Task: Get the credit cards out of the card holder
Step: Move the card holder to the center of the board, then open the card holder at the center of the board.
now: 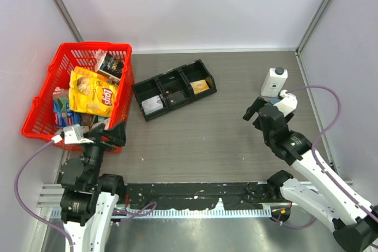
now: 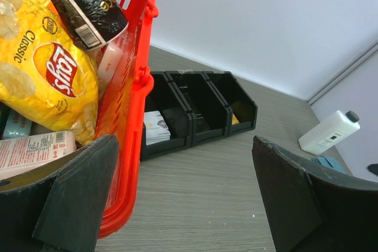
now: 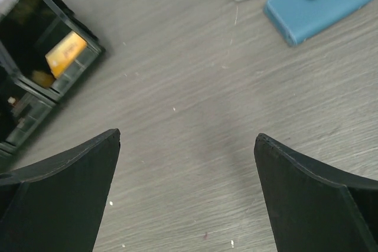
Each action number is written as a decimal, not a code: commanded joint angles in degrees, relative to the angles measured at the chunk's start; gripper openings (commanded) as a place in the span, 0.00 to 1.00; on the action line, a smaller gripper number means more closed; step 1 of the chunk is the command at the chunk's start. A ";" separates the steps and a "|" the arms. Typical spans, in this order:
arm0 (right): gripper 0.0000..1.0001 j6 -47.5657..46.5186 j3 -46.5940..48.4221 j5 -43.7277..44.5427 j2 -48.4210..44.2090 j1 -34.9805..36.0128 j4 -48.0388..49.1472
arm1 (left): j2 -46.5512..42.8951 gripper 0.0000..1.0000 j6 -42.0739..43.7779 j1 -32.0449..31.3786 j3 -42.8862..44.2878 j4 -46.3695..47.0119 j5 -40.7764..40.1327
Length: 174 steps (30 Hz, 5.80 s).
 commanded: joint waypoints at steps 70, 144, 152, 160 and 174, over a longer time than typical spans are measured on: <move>0.01 15.57 -13.90 -50.70 40.53 -36.47 42.53 | 43.25 1.00 -2.34 -6.52 19.20 -8.28 27.64; 0.01 3.17 -20.58 -59.76 41.66 0.81 46.82 | 101.08 0.34 -14.48 -56.72 31.68 3.16 -17.01; 0.01 3.44 -20.76 -59.50 40.96 0.73 46.82 | 105.92 0.34 -14.03 -58.39 34.23 -3.35 -18.24; 0.01 3.61 -20.41 -59.68 40.96 0.81 47.00 | 109.79 0.30 -12.98 -59.18 36.25 -7.22 -22.37; 0.01 1.51 -19.79 -59.24 39.47 0.81 43.93 | 101.46 0.00 -13.42 -58.31 32.39 -5.12 -27.39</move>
